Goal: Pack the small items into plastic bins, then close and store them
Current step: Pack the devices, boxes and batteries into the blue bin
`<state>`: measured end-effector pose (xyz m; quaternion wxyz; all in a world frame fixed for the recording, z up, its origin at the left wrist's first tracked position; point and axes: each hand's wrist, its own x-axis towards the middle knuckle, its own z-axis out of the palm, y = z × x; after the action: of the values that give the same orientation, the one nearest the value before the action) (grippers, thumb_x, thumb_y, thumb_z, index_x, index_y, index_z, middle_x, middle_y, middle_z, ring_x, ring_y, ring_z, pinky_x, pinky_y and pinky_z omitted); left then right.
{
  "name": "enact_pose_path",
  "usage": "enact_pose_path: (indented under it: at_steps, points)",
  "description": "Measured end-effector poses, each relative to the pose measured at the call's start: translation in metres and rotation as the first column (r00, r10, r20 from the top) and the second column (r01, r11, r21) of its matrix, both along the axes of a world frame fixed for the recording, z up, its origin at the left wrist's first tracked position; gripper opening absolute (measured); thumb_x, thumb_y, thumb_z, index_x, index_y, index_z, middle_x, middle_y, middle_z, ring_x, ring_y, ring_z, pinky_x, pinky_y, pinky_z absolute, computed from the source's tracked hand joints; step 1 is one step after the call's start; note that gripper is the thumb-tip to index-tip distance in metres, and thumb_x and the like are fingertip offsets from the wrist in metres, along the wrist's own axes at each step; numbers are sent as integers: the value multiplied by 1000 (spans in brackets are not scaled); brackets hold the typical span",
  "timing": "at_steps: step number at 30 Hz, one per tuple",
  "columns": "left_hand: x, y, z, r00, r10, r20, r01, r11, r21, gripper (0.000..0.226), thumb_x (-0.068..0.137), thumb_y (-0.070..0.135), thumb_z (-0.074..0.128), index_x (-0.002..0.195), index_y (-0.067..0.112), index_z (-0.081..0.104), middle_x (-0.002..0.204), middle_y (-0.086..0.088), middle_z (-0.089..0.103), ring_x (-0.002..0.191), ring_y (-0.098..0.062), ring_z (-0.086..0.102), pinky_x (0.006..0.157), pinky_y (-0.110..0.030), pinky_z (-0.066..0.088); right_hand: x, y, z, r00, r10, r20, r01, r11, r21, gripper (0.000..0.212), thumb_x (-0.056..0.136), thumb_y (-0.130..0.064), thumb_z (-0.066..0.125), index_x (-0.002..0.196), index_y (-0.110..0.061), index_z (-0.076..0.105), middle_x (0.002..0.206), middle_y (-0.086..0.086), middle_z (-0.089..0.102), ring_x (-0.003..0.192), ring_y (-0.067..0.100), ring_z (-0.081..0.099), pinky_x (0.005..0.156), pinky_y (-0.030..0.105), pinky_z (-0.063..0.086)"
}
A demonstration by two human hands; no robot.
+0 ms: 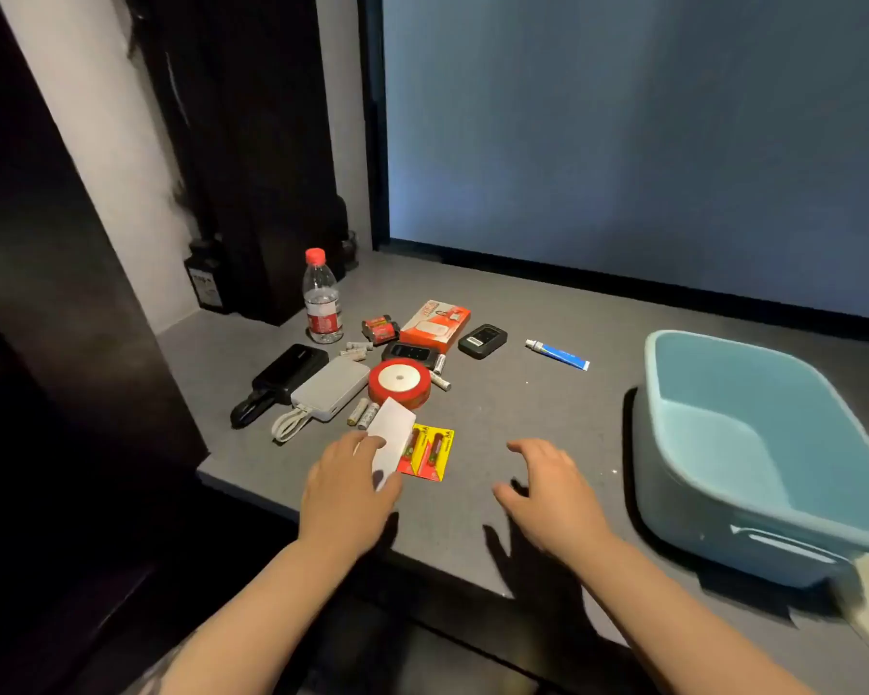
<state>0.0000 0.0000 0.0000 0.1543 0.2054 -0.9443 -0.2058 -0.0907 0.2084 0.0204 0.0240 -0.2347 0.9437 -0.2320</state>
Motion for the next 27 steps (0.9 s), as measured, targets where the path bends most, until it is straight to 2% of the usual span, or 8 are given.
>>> enact_pose_path:
  at_steps: [4,8,11,15,17,21,24,27]
  points:
    - [-14,-6,-19,998,33,50,-35,999,29,45,86,43,57,127,26,49,135,7,47,122,-14,42,98,-31,39,-21,-38,-16,993,99,62,-102,994,41,62,88,-41,62,142,-22,38,142,-2,44,132,18,37,106,34,34]
    - [-26,-21,-32,995,30,91,-30,1000,0,49,83,50,56,127,29,48,135,10,46,122,-11,40,99,-29,36,-37,-74,-34,985,171,14,-171,985,26,66,84,-50,63,140,-25,39,140,-5,45,131,17,36,105,32,29]
    - [-29,-28,-36,993,-12,118,11,1000,12,56,81,55,56,130,29,47,135,10,45,121,-11,40,99,-29,35,-49,-89,-40,986,168,18,-169,983,75,72,82,-57,62,141,-24,38,141,-4,43,131,18,34,106,33,28]
    - [-30,-36,-39,988,-63,141,57,997,46,62,81,56,58,134,29,43,135,12,44,122,-9,36,98,-26,33,-60,-95,-48,983,179,25,-181,977,109,64,81,-57,63,134,-26,47,131,-6,49,124,16,38,102,31,28]
    - [-30,-41,-37,989,-88,121,74,991,112,57,82,50,60,133,29,45,133,13,46,120,-8,35,95,-24,34,-62,-94,-50,986,166,19,-167,981,100,60,79,-57,64,129,-26,51,125,-6,50,120,15,40,99,30,28]
    - [-30,-50,-30,993,-89,75,73,978,195,41,87,37,59,126,28,54,120,14,58,106,-4,48,81,-19,38,-61,-89,-52,991,133,3,-133,989,72,58,77,-58,66,122,-24,55,118,-7,50,115,14,41,97,27,29]
    - [-37,-55,-16,998,-56,7,53,979,195,24,88,25,59,111,26,66,99,12,67,80,-5,56,66,-22,43,-61,-82,-47,999,38,-4,-38,999,-3,54,76,-55,70,118,-24,57,115,-8,52,111,13,42,91,26,33]
    - [-52,-57,3,996,-78,-31,82,979,185,19,88,20,60,104,25,68,92,11,68,76,-9,60,61,-24,44,-62,-72,-31,995,-95,-10,93,992,-88,52,77,-52,72,116,-21,58,113,-6,54,110,14,44,90,28,37]
